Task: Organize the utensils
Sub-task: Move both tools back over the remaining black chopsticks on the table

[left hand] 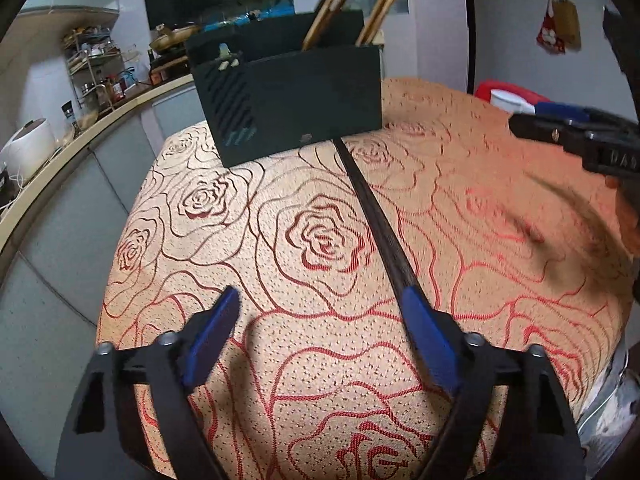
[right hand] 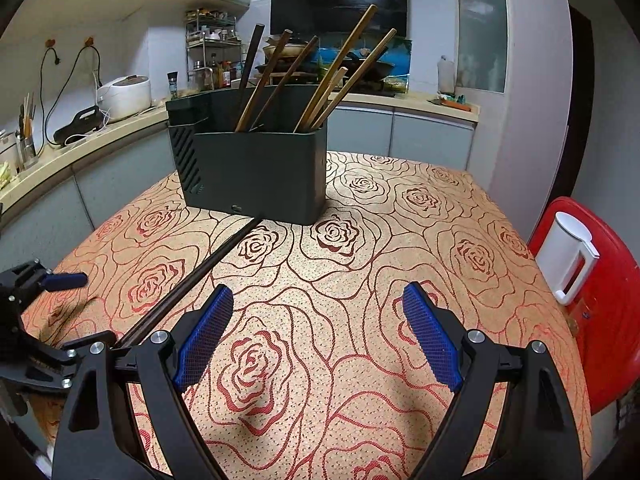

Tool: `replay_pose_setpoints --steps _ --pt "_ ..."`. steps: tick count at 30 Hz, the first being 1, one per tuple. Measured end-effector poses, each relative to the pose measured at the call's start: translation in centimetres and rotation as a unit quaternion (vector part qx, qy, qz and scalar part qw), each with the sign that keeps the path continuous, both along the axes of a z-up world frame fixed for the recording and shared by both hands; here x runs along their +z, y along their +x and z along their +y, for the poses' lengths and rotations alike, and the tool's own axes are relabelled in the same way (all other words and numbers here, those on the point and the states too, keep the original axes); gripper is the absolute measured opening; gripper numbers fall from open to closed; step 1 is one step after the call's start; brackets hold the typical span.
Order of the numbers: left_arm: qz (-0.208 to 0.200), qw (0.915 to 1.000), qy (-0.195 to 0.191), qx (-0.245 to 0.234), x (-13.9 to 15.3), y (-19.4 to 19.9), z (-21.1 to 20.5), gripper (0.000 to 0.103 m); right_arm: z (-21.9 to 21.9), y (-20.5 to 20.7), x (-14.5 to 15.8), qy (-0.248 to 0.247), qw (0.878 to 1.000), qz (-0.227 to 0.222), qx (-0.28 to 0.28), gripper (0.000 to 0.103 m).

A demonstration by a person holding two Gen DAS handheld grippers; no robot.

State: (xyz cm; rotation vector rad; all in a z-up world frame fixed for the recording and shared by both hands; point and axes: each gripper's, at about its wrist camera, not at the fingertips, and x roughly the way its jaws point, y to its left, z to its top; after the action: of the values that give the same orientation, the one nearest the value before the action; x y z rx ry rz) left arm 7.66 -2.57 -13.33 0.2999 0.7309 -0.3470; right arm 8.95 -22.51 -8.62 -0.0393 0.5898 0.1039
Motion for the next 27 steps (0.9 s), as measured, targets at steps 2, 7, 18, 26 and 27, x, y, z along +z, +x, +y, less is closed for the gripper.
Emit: replay_pose_setpoints --steps 2,7,18,26,27 --pt "0.004 1.0000 0.005 -0.001 -0.2 0.0 -0.1 0.069 0.1 0.0 -0.1 -0.001 1.000 0.000 0.002 0.084" --pt "0.017 0.9998 0.003 -0.014 -0.4 -0.3 -0.6 0.062 0.2 0.1 -0.1 -0.001 1.000 0.005 0.004 0.084" --pt "0.033 0.9987 -0.036 -0.016 0.1 -0.2 -0.5 0.062 0.1 0.1 -0.1 -0.001 1.000 0.007 0.004 0.084" --pt "0.042 0.9982 -0.037 -0.023 0.0 -0.5 -1.3 0.062 0.2 0.1 0.0 -0.003 1.000 0.007 0.006 0.084" --pt "0.038 0.9984 -0.033 -0.025 0.0 -0.6 -1.4 0.062 0.3 0.1 0.0 -0.003 1.000 0.007 0.005 0.084"
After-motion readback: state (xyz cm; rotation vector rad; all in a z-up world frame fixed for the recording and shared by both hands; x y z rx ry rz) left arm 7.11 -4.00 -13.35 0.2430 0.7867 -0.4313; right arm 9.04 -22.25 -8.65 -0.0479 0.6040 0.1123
